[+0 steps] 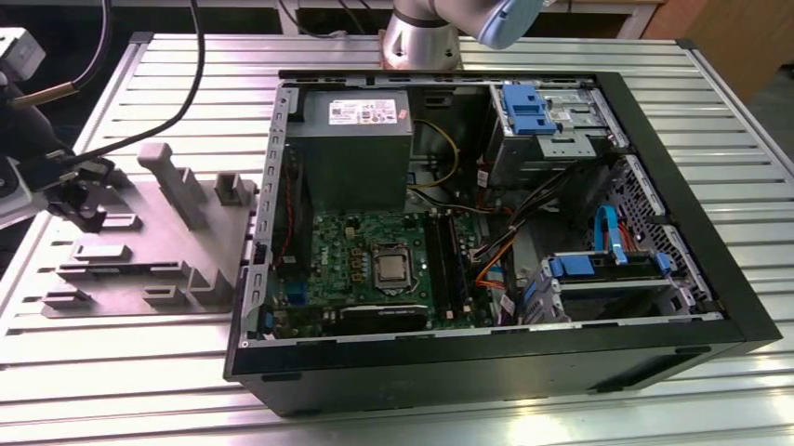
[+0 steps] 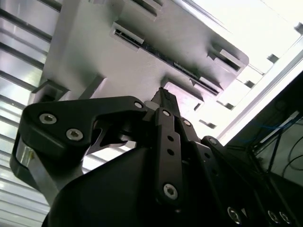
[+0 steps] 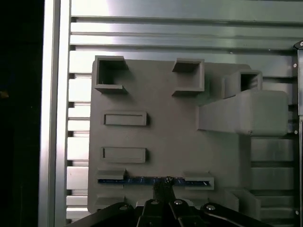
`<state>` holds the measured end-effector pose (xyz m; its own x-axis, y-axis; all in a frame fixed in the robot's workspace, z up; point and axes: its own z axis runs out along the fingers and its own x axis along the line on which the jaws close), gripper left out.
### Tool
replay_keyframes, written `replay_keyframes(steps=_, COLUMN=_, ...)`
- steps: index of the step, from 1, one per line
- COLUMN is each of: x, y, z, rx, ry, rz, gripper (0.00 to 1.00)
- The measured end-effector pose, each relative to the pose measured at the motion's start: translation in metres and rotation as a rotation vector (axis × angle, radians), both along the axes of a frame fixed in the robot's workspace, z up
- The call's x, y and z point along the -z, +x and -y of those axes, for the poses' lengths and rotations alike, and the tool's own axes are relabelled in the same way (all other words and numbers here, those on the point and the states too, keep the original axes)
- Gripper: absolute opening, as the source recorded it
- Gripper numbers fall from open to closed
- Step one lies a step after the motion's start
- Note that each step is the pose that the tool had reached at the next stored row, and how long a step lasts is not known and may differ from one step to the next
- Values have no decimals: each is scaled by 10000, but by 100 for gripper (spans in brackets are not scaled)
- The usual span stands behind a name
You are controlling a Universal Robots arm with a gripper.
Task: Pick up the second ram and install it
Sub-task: 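Pick up the second ram and move it above second insertion slot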
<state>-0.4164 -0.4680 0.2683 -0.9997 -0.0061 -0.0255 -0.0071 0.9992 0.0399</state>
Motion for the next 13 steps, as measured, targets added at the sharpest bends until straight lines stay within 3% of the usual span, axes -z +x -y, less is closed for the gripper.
replay_keyframes(steps=13, x=55, y=0, z=0, rx=-2354, ry=-14, rz=-8, gripper=10)
